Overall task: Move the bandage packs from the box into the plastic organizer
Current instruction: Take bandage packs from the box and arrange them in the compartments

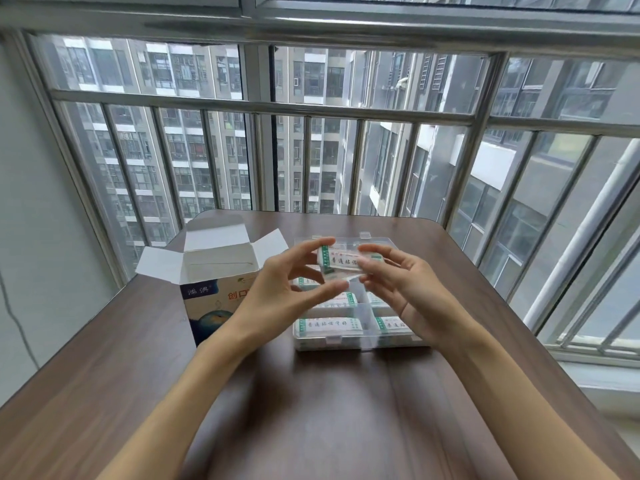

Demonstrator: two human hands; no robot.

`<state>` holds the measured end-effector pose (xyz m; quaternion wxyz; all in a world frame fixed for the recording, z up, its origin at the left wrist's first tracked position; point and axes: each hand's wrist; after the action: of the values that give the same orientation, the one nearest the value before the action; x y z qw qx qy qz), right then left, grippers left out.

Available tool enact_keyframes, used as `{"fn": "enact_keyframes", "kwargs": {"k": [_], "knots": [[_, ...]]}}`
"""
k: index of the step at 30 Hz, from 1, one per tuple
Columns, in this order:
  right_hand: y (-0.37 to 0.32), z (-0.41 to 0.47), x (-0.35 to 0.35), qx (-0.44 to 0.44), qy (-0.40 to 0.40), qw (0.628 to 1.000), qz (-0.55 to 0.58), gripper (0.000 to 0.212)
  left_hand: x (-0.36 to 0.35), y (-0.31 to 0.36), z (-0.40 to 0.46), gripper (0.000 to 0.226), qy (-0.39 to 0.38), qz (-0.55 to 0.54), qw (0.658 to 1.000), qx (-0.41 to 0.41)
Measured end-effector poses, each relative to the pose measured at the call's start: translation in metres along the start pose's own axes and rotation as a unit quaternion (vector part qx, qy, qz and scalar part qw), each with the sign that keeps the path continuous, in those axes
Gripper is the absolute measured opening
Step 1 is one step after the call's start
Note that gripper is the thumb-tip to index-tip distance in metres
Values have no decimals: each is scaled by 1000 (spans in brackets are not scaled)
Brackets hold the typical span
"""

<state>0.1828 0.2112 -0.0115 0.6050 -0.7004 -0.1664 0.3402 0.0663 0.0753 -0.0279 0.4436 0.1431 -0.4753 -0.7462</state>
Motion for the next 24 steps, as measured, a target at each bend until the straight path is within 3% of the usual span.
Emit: {"fn": "enact_keyframes", "kwargs": {"k": [3,10,14,19,24], "knots": [[-8,1,3,-21,0,1000,9,19,0,3,0,61,0,-3,1000,-12],[-24,-2,9,-17,-37,997,-68,27,1,8,5,34,29,-15,999,-9],[-31,-4,9,-21,-52,996,-68,31,0,10,9,38,29,-21,999,-5],[-33,-7,8,-22,-62,995,-73,22,-6,12,9,40,57,-10,998,-11],[-24,-4,-1,29,-45,985,-164,19,-13,10,11,31,24,-3,1000,13]]}}
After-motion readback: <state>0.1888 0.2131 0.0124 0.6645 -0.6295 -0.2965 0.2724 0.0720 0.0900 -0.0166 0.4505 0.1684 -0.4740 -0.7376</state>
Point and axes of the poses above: each hand's wrist, its own z-axis towards the middle knuckle, its own x-axis out of the back of the hand, y = z × x, and after that the axes turned 14 degrees about y, right-handed
